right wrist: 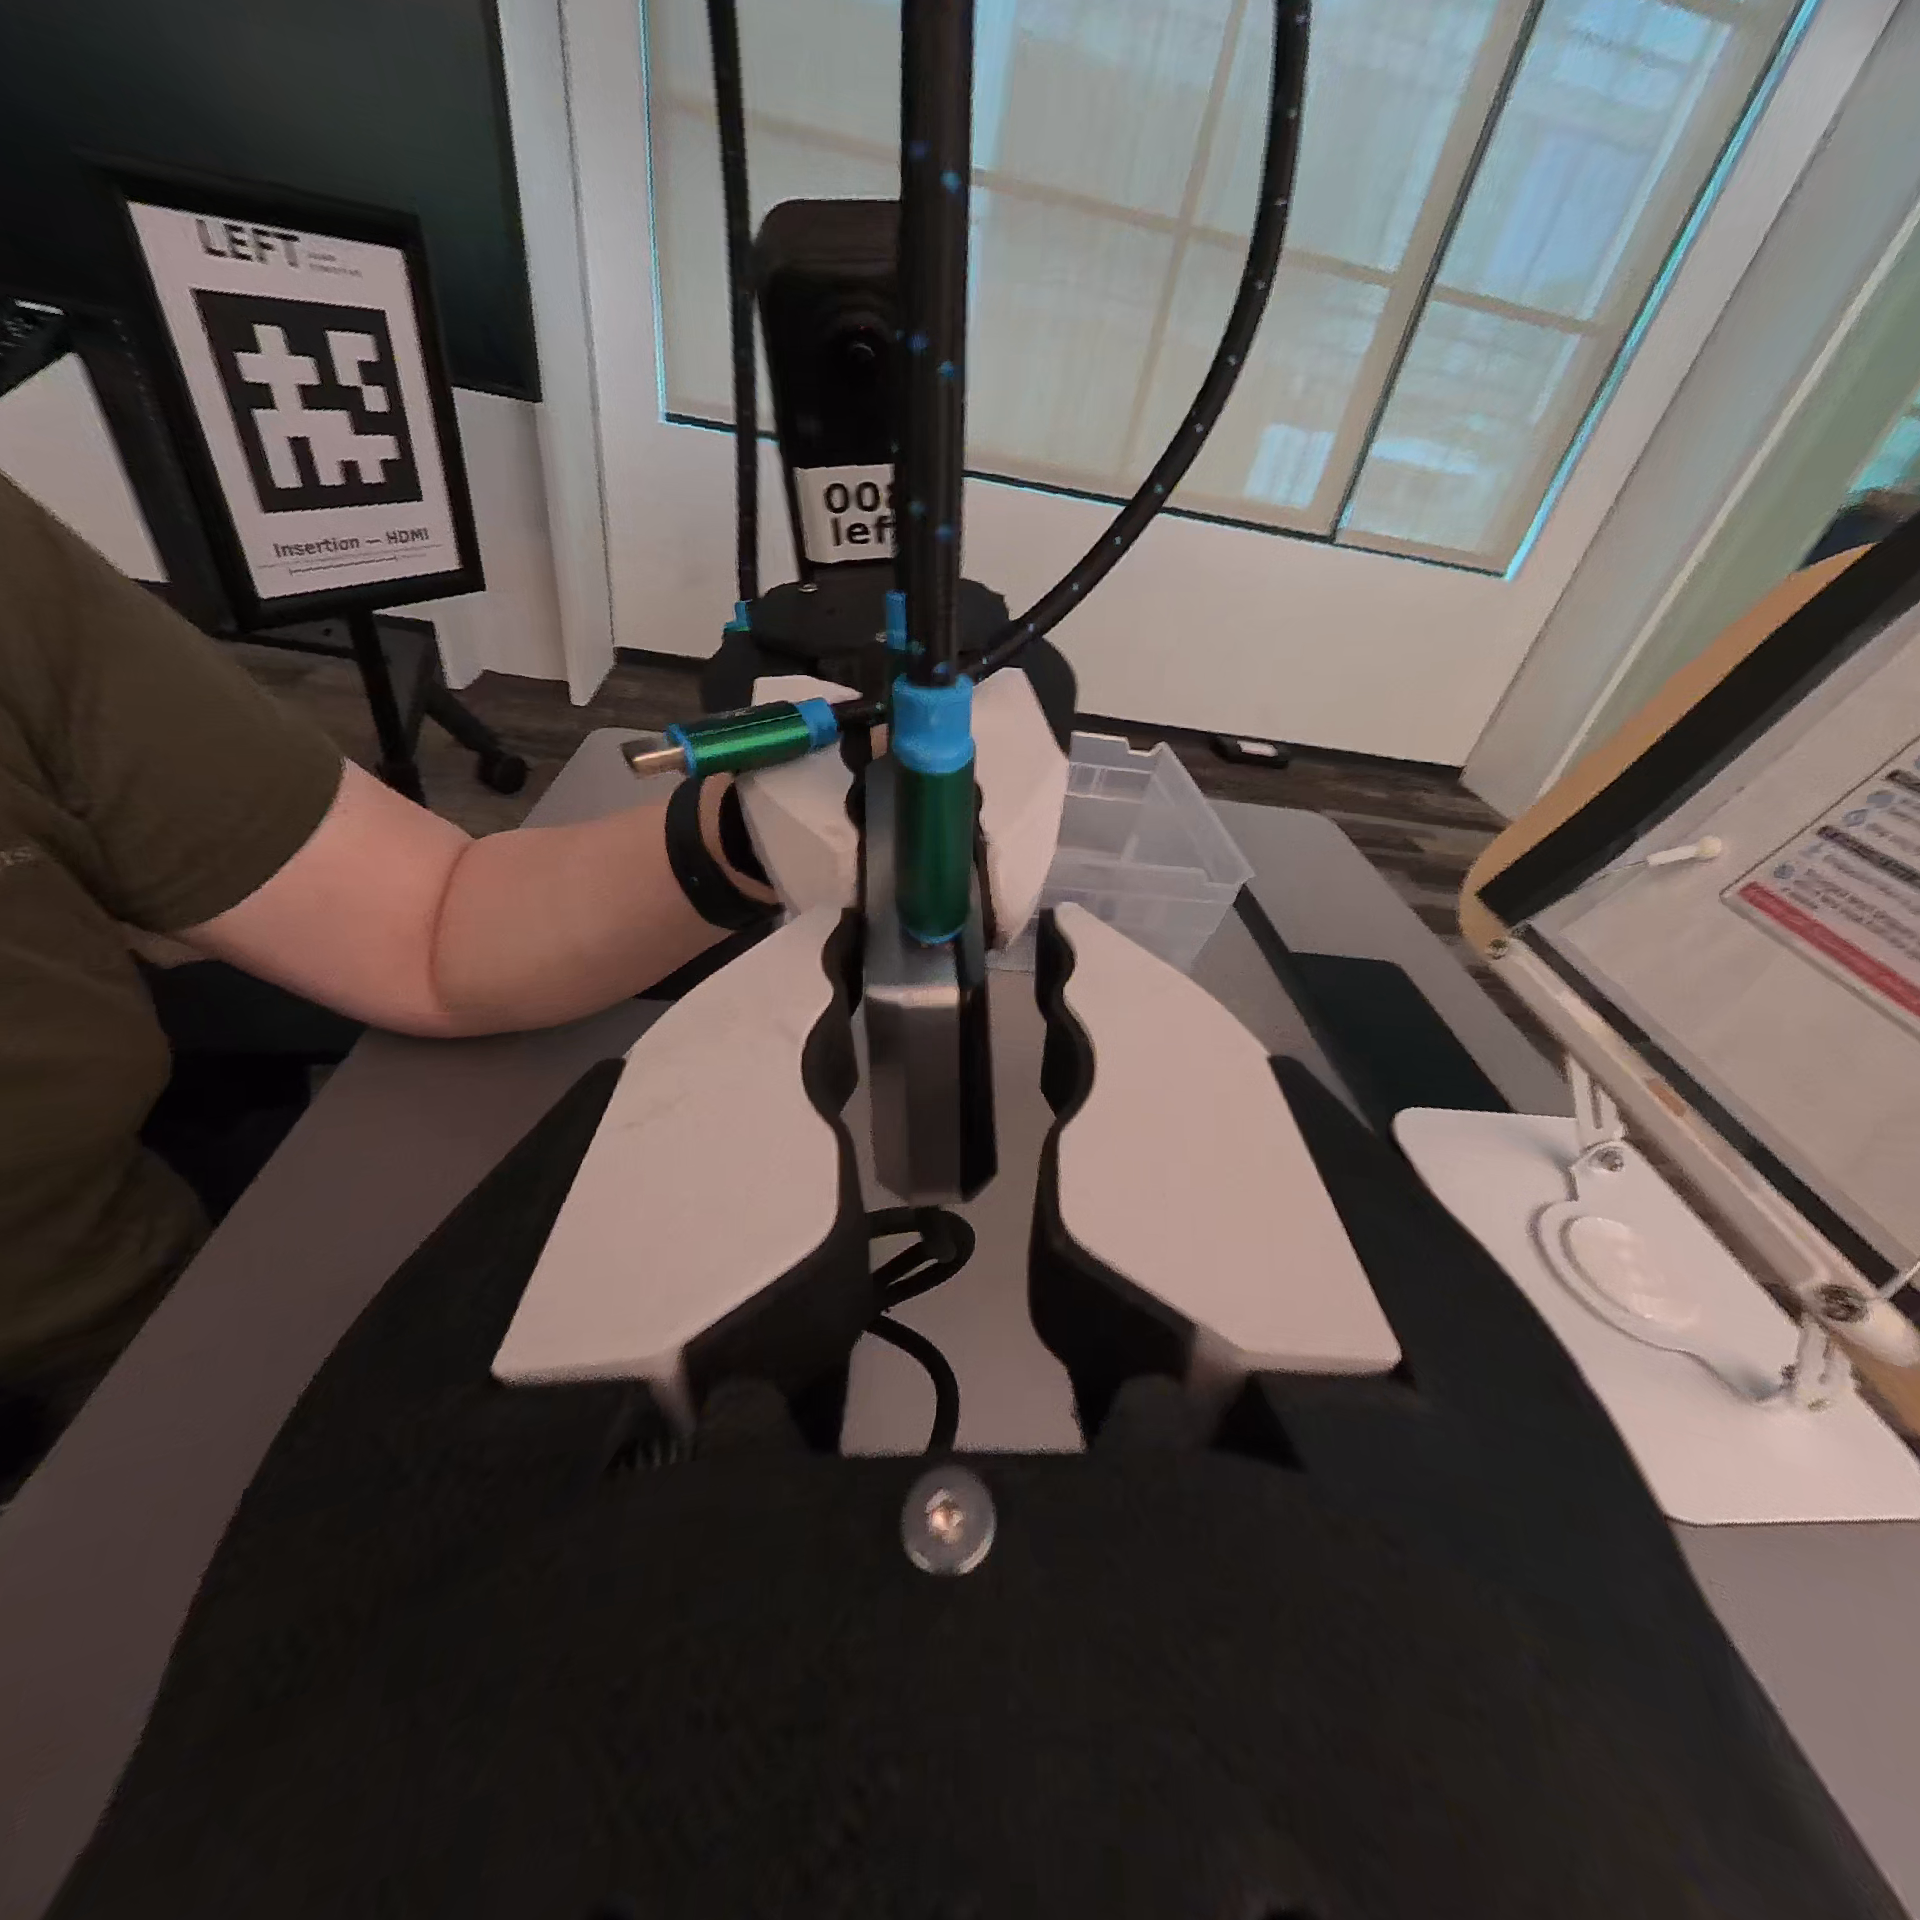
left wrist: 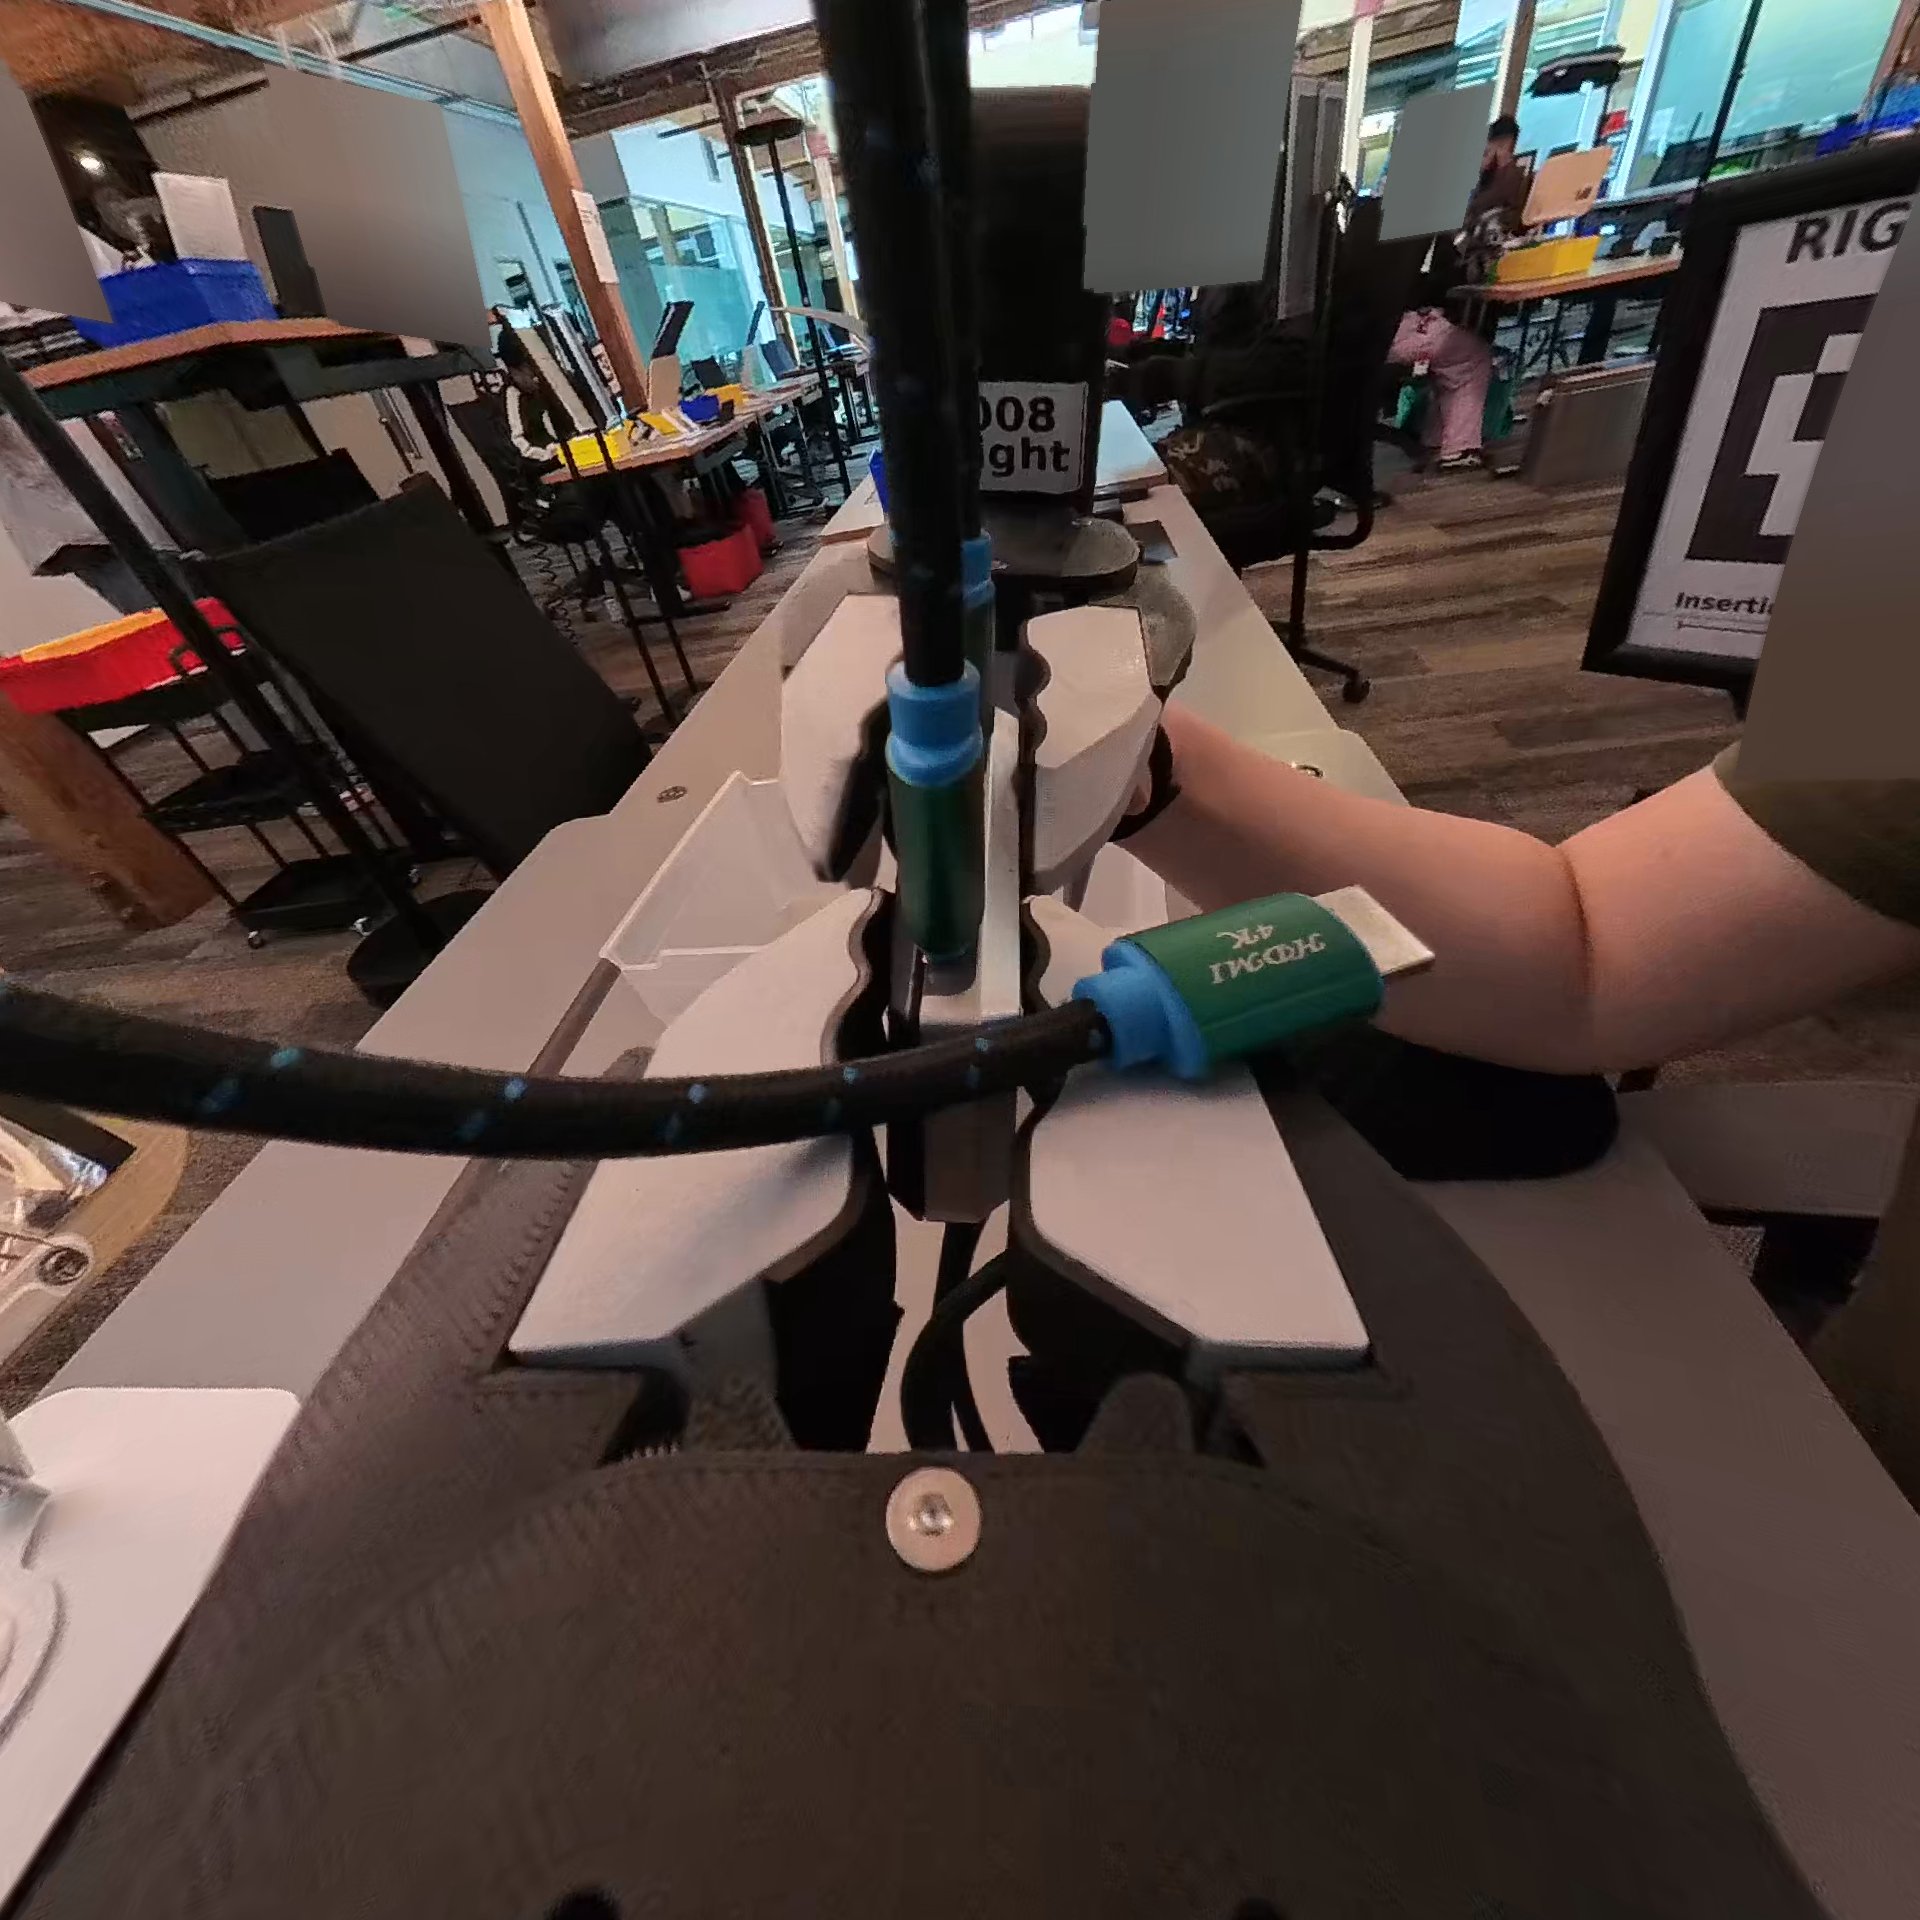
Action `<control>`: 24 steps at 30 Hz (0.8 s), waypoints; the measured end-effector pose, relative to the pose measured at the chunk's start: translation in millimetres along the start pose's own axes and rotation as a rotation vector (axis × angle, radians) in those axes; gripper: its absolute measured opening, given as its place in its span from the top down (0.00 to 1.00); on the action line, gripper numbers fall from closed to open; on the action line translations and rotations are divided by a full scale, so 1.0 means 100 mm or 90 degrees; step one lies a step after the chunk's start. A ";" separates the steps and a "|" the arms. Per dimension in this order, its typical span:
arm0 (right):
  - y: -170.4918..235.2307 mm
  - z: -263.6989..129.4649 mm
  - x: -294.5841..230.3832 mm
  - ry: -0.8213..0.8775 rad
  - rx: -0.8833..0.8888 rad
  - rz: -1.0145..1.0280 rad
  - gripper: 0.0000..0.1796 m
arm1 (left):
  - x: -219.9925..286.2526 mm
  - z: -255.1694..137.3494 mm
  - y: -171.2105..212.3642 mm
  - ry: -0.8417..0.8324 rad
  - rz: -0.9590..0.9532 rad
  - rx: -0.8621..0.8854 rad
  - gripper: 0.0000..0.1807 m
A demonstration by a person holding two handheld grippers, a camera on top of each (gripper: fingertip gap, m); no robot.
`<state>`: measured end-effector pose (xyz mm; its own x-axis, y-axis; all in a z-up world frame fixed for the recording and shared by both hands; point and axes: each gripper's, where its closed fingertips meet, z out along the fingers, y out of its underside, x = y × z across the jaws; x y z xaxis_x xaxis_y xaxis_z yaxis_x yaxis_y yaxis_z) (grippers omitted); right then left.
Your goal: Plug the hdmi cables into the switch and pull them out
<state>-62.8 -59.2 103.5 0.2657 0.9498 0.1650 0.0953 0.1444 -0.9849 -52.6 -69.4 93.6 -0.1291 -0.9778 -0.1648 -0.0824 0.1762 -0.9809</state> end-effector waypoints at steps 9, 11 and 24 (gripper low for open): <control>0.09 -0.01 -0.02 -0.012 -0.040 -0.026 0.88 | -0.03 -0.02 0.06 0.004 -0.028 -0.015 0.89; 0.08 -0.04 0.02 0.010 -0.041 -0.041 0.88 | -0.09 -0.06 0.13 -0.012 -0.026 -0.040 0.87; 0.21 -0.05 0.07 0.019 -0.086 -0.033 0.87 | -0.11 0.03 0.14 -0.025 -0.009 -0.028 0.88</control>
<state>-53.8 -50.6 84.1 0.2847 0.9334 0.2185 0.2372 0.1523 -0.9595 -48.9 -56.5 81.2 -0.0883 -0.9838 -0.1561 -0.1271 0.1666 -0.9778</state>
